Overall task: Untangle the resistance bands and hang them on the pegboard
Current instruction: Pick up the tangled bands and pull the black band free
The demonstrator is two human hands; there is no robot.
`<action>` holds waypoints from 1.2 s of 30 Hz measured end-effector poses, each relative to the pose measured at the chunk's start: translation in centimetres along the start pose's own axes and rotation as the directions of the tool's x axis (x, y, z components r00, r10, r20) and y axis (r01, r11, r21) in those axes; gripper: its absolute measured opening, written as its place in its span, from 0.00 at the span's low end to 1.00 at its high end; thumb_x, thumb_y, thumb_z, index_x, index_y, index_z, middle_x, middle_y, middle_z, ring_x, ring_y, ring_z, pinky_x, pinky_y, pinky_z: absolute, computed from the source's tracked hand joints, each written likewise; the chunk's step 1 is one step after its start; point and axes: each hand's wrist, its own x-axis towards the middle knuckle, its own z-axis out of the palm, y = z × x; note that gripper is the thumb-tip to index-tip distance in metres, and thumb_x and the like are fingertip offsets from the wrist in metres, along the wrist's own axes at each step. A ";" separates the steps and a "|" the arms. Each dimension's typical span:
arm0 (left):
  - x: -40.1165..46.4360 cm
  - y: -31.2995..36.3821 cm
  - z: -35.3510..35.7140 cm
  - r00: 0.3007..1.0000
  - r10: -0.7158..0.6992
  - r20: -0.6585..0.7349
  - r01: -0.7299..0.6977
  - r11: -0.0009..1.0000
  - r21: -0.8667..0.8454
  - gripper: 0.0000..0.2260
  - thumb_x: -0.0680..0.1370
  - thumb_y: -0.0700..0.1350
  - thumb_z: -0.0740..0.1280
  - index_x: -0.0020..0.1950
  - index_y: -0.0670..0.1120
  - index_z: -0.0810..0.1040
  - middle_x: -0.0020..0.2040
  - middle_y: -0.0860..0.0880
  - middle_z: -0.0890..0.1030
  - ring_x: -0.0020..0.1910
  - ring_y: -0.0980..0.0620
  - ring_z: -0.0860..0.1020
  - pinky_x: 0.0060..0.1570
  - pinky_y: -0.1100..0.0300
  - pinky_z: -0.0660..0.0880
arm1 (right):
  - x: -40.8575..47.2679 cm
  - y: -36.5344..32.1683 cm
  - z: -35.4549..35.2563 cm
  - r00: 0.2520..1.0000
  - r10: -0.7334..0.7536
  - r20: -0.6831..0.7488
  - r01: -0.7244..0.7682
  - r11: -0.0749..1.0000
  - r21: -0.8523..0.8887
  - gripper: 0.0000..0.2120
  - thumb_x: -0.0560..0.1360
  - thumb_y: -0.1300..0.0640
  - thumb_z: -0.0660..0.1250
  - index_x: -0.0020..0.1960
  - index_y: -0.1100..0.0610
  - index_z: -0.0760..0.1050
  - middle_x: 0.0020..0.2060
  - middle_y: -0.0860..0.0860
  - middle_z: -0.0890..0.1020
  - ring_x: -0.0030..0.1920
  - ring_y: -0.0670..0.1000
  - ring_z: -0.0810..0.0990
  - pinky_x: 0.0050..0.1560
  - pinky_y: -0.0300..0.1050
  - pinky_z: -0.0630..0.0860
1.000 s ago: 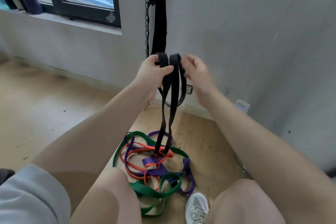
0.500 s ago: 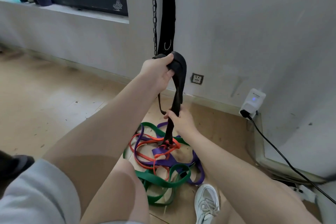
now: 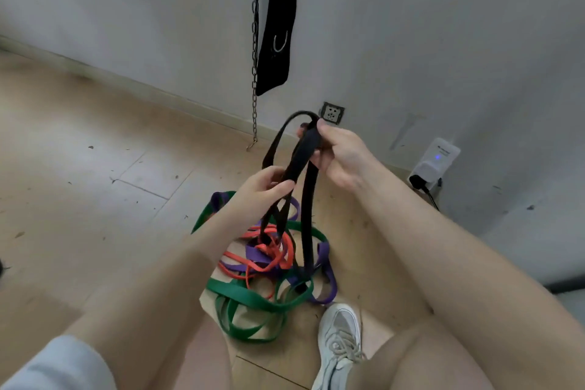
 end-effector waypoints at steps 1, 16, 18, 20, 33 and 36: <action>0.2 0.3 -0.3 0.999 0.040 0.005 -0.040 0.999 -0.010 0.09 0.79 0.44 0.62 0.59 0.50 0.74 0.53 0.51 0.80 0.51 0.59 0.79 0.46 0.70 0.74 | 0.5 -0.5 0.1 1.000 -0.011 -0.023 0.012 1.000 0.027 0.11 0.81 0.59 0.54 0.49 0.62 0.73 0.37 0.54 0.82 0.34 0.46 0.81 0.30 0.36 0.76; 3.3 0.4 1.6 0.962 0.080 -0.261 -0.082 0.997 0.000 0.06 0.75 0.39 0.69 0.50 0.45 0.79 0.43 0.45 0.83 0.43 0.49 0.83 0.46 0.54 0.80 | 2.1 10.1 -4.0 0.992 -0.042 0.120 0.080 0.940 -0.332 0.14 0.81 0.50 0.54 0.54 0.50 0.78 0.52 0.49 0.82 0.58 0.49 0.79 0.67 0.50 0.69; 3.4 1.2 1.6 0.950 0.089 -0.298 -0.101 0.995 -0.025 0.05 0.74 0.38 0.69 0.49 0.44 0.79 0.43 0.45 0.83 0.42 0.51 0.82 0.43 0.58 0.80 | 1.7 10.9 -4.0 0.984 -0.071 0.165 0.125 0.930 -0.345 0.11 0.79 0.50 0.58 0.57 0.49 0.75 0.54 0.46 0.81 0.59 0.45 0.78 0.65 0.45 0.71; 3.4 2.4 1.4 0.937 0.109 -0.332 -0.125 0.992 -0.026 0.06 0.73 0.38 0.69 0.50 0.43 0.79 0.45 0.43 0.83 0.44 0.49 0.82 0.43 0.57 0.81 | 1.4 12.0 -3.6 0.979 -0.080 0.188 0.165 0.854 -0.493 0.14 0.76 0.51 0.64 0.62 0.48 0.71 0.56 0.43 0.79 0.59 0.44 0.76 0.61 0.43 0.72; 0.7 6.0 -0.3 0.972 -0.087 -0.217 -0.015 0.904 -0.428 0.17 0.80 0.55 0.56 0.56 0.44 0.76 0.52 0.48 0.81 0.53 0.51 0.79 0.56 0.58 0.75 | -2.4 5.7 0.4 0.956 -0.288 0.062 0.279 0.819 -0.502 0.11 0.77 0.59 0.64 0.59 0.57 0.72 0.47 0.49 0.79 0.48 0.44 0.78 0.47 0.37 0.74; -1.4 4.2 0.3 0.990 -0.078 -0.116 0.022 0.908 -0.419 0.17 0.82 0.51 0.53 0.61 0.43 0.74 0.53 0.47 0.80 0.52 0.54 0.79 0.53 0.62 0.76 | -2.8 3.0 1.2 0.969 -0.242 0.044 0.241 0.894 -0.377 0.03 0.77 0.62 0.63 0.48 0.56 0.75 0.41 0.51 0.80 0.44 0.48 0.79 0.47 0.41 0.77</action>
